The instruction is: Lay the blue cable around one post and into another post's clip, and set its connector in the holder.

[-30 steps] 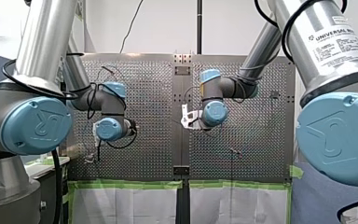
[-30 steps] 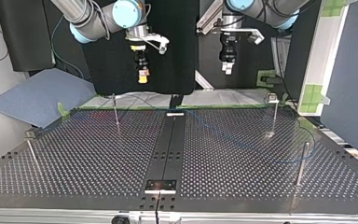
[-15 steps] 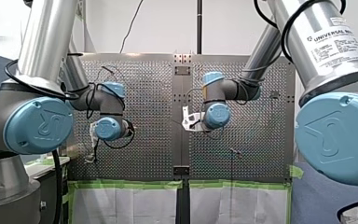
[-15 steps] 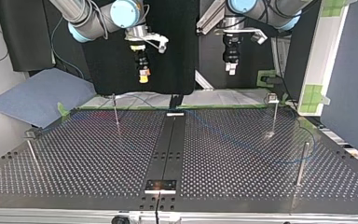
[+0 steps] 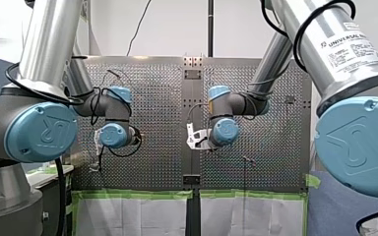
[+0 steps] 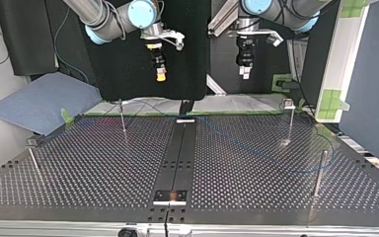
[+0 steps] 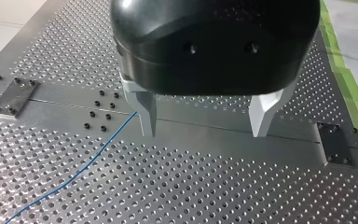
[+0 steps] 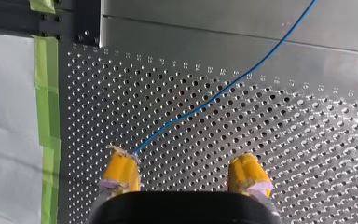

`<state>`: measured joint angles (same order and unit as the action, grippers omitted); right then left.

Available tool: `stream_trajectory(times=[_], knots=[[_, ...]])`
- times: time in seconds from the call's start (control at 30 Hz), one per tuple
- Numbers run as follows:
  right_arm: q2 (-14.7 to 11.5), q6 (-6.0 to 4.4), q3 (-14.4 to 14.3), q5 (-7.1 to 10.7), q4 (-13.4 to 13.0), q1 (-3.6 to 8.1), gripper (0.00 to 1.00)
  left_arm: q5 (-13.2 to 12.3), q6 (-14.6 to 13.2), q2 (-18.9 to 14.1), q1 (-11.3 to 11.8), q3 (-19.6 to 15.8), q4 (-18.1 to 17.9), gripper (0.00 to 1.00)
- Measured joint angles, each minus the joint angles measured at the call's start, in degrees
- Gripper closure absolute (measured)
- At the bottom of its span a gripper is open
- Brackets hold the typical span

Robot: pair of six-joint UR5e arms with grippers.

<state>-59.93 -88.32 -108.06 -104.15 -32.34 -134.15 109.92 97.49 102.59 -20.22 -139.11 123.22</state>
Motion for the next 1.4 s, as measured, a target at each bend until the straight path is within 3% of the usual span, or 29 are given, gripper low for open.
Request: stream_trajectory(times=[0.4, 1.4], knots=[[0.1, 0.45, 0.0, -1.01, 0.5, -0.86, 0.0, 0.2, -0.1, 0.0, 0.1, 0.0, -0.6, 0.01], [0.1, 0.51, 0.0, -1.15, 0.5, -0.89, 0.0, 0.3, 0.0, 0.0, 0.2, 0.0, -0.6, 0.01]])
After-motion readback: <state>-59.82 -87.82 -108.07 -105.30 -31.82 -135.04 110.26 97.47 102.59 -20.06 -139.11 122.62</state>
